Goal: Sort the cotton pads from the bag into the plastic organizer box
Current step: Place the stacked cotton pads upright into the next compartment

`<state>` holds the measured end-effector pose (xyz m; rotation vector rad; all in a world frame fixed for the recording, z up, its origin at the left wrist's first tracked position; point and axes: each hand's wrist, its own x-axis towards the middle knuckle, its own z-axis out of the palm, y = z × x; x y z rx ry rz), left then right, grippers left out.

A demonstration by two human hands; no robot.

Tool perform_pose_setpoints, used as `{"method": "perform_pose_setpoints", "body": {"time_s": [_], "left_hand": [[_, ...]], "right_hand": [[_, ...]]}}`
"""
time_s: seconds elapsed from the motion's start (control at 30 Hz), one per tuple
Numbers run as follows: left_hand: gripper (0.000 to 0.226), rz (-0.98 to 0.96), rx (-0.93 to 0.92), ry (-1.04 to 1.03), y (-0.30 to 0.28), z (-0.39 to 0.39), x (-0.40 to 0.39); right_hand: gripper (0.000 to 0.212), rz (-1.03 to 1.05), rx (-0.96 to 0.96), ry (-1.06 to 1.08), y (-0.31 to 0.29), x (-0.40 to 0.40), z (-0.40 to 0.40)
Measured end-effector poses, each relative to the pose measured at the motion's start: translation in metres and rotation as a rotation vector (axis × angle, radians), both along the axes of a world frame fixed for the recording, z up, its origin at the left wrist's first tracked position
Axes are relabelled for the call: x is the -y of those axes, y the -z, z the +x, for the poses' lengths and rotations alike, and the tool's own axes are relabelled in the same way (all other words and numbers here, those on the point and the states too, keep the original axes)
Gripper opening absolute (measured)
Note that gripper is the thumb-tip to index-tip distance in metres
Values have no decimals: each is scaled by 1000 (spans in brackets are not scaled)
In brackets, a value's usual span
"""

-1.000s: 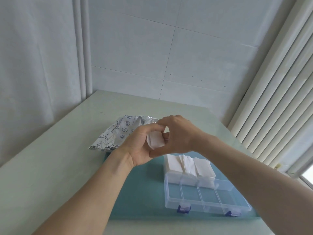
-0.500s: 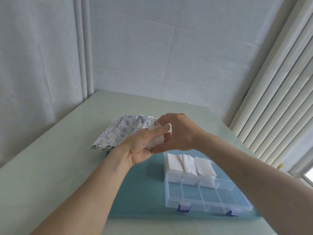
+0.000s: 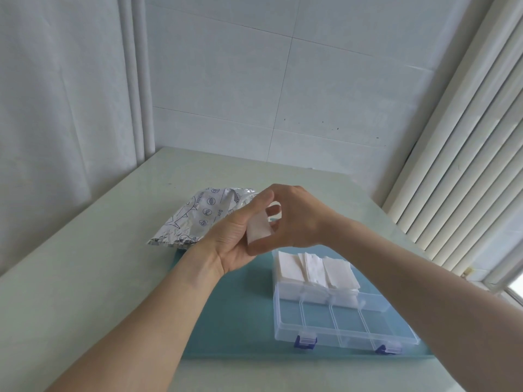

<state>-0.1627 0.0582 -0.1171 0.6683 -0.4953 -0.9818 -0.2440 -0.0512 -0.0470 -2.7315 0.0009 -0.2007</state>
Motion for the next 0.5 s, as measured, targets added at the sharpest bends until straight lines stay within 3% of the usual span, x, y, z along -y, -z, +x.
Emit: {"method": "perform_pose_setpoints", "body": {"time_s": [0.1,0.23,0.3,0.5], "left_hand": [[23,-15,46,62,-6,-7,-4],[23,44,40,48,-7,-9,-6],[22,62,36,48,-6,-8,-6],[17,122,52,12,-4,-8,-4]], "right_hand": [[71,30,-65,-19,1,3,3],[40,-51,3,-24,3,8,5],[37,-70,41,5,1,10,5],[75,-58,-142,-5,-1,13,0]]}}
